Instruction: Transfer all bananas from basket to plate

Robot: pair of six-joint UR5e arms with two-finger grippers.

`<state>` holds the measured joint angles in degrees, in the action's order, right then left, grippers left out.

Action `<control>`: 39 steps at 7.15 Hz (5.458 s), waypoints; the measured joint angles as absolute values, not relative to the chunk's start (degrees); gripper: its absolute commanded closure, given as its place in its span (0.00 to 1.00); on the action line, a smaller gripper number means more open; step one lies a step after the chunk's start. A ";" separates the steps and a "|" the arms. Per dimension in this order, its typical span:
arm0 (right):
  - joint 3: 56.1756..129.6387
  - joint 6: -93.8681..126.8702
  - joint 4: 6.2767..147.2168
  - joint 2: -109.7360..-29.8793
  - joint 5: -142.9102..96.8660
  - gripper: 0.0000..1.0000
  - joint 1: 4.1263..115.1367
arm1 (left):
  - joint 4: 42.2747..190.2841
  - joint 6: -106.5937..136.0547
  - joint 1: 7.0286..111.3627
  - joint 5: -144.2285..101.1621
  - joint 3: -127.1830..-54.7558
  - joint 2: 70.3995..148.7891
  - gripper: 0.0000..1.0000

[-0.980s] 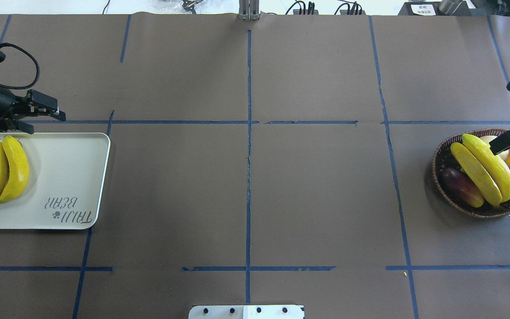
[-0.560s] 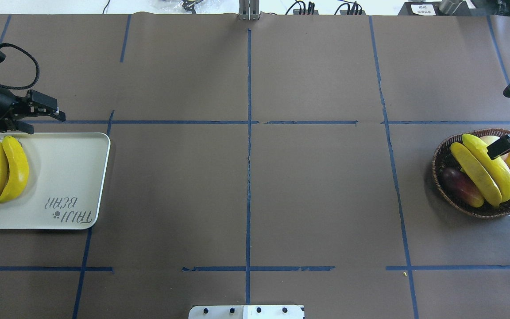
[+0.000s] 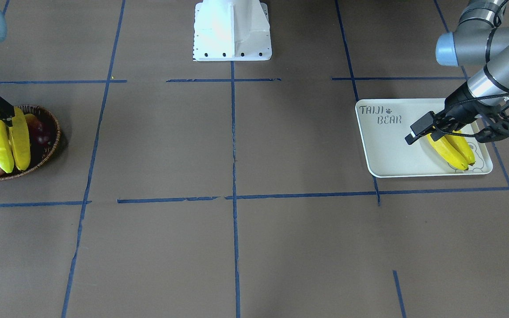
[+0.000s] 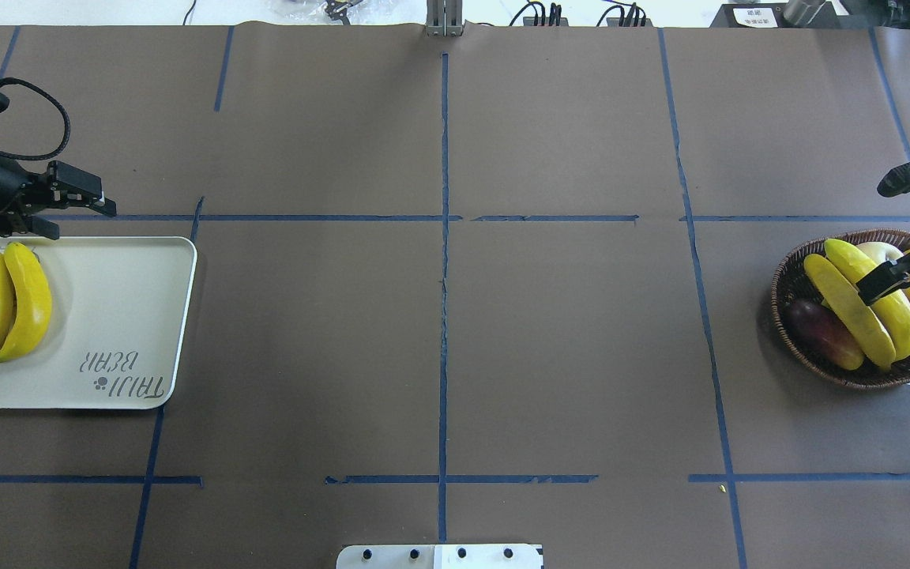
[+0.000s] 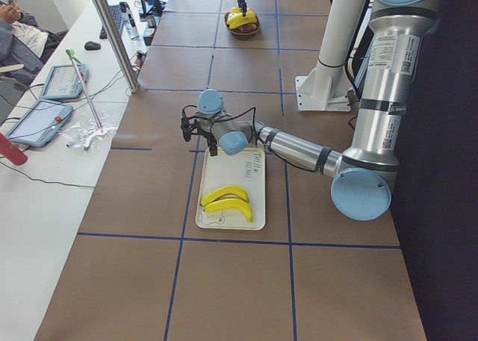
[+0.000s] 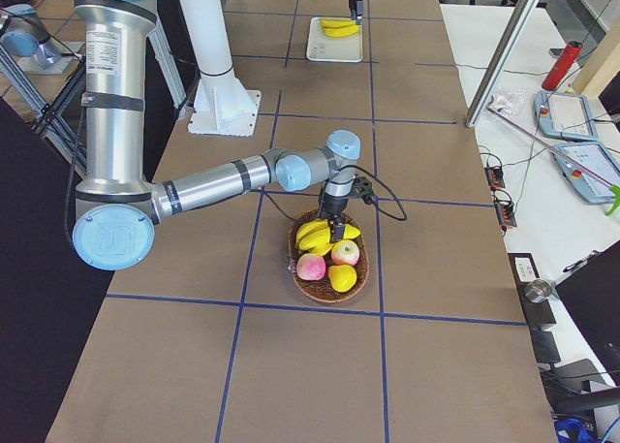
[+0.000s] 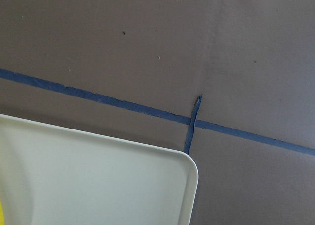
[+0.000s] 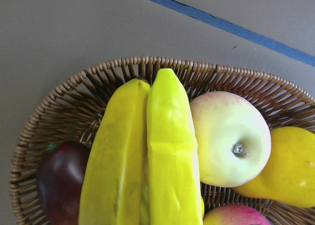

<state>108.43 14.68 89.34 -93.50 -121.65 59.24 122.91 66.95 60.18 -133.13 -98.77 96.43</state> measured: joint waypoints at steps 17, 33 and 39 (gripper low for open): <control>107.79 7.32 90.45 -94.07 -123.27 0.17 60.98 | 123.05 66.89 60.03 -132.71 -97.99 96.62 0.00; 106.18 7.39 90.55 -93.43 -122.79 1.00 58.43 | 123.14 66.83 59.71 -132.82 -97.76 96.68 0.00; 118.76 2.00 115.88 -84.90 -122.83 1.00 65.48 | 123.05 66.91 59.68 -132.96 -97.71 97.32 0.00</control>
<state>118.76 2.00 115.88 -84.90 -122.83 65.48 123.05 66.91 59.68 -132.96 -97.71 97.32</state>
